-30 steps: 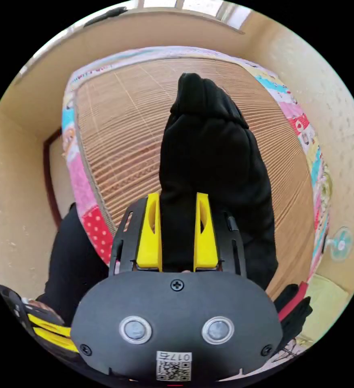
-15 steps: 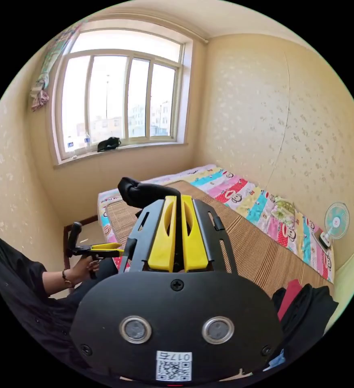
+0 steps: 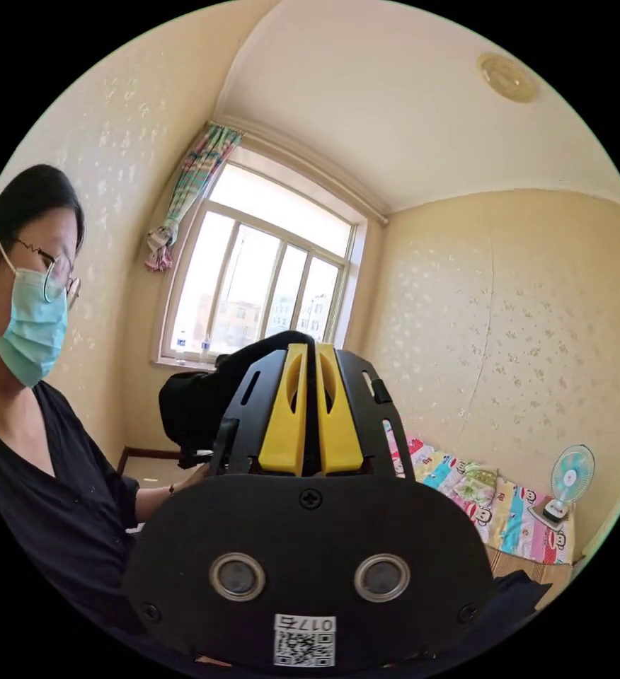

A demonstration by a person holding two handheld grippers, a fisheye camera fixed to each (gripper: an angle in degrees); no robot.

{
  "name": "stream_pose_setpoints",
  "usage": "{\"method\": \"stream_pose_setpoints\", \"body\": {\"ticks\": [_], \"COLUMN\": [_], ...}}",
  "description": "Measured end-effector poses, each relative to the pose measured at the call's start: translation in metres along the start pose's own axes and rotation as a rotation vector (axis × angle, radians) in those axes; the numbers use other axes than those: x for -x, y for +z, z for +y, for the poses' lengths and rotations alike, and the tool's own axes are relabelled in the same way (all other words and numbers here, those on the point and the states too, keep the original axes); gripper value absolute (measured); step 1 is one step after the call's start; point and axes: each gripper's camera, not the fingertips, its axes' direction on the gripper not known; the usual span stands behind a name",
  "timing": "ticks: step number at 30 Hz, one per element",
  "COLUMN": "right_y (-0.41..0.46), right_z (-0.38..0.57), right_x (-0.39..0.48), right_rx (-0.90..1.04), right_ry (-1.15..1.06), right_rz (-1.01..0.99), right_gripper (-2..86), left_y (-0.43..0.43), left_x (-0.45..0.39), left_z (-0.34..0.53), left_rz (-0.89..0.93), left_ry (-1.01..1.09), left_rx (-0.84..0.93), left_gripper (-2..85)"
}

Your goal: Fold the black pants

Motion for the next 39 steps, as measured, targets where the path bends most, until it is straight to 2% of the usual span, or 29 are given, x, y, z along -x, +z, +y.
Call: {"method": "stream_pose_setpoints", "body": {"ticks": [3, 5, 8, 11, 13, 16, 20, 21, 22, 23, 26, 30, 32, 35, 39], "right_y": [-0.05, -0.071, -0.067, -0.043, -0.016, 0.052, 0.188, 0.2, 0.213, 0.219, 0.232, 0.24, 0.233, 0.227, 0.246], "right_z": [-0.029, -0.045, -0.047, -0.012, 0.021, 0.055, 0.084, 0.094, 0.116, 0.139, 0.214, 0.329, 0.399, 0.466, 0.519], "right_x": [-0.028, -0.046, -0.068, -0.098, -0.126, -0.201, -0.34, -0.353, -0.371, -0.373, -0.339, -0.288, -0.259, -0.229, -0.182], "right_rx": [-0.138, -0.188, -0.137, -0.109, -0.084, 0.011, 0.181, 0.235, 0.297, 0.297, 0.367, 0.568, 0.646, 0.677, 0.763], "right_ry": [0.053, 0.075, 0.128, 0.225, 0.314, 0.451, 0.527, 0.557, 0.668, 0.665, 0.434, 0.35, 0.483, 0.706, 0.896], "right_rz": [0.066, 0.079, 0.138, 0.262, 0.346, 0.442, 0.755, 0.795, 0.826, 0.759, 0.599, 0.375, 0.199, 0.063, -0.055], "right_gripper": [1.7, 1.9, 2.0, 1.9, 1.8, 1.7, 2.1, 2.0, 2.0, 1.9, 2.0, 2.9, 3.9, 6.4, 9.9], "left_y": [-0.012, -0.009, 0.005, 0.028, 0.055, 0.138, 0.322, 0.351, 0.357, 0.355, 0.327, 0.269, 0.236, 0.183, 0.152], "left_x": [-0.044, -0.069, -0.105, -0.11, -0.098, -0.055, 0.054, 0.09, 0.107, 0.134, 0.166, 0.2, 0.209, 0.215, 0.209], "left_z": [-0.092, -0.139, -0.179, -0.173, -0.163, -0.161, -0.193, -0.19, -0.186, -0.17, -0.097, 0.047, 0.098, 0.161, 0.227], "left_rz": [0.12, 0.135, 0.039, -0.051, -0.104, -0.226, -0.322, -0.352, -0.379, -0.392, -0.269, -0.271, -0.261, -0.29, -0.412], "left_ry": [0.144, 0.164, 0.181, 0.192, 0.193, 0.132, 0.147, 0.086, 0.025, -0.071, -0.037, -0.058, -0.119, -0.26, -0.34], "left_rx": [-0.135, -0.138, -0.102, -0.098, -0.045, 0.127, 0.44, 0.549, 0.577, 0.578, 0.603, 0.806, 0.848, 0.856, 1.037], "left_gripper": [4.2, 3.9, 3.8, 3.6, 3.3, 3.0, 4.2, 4.6, 4.7, 4.8, 6.1, 8.4, 9.0, 10.9, 13.1]}}
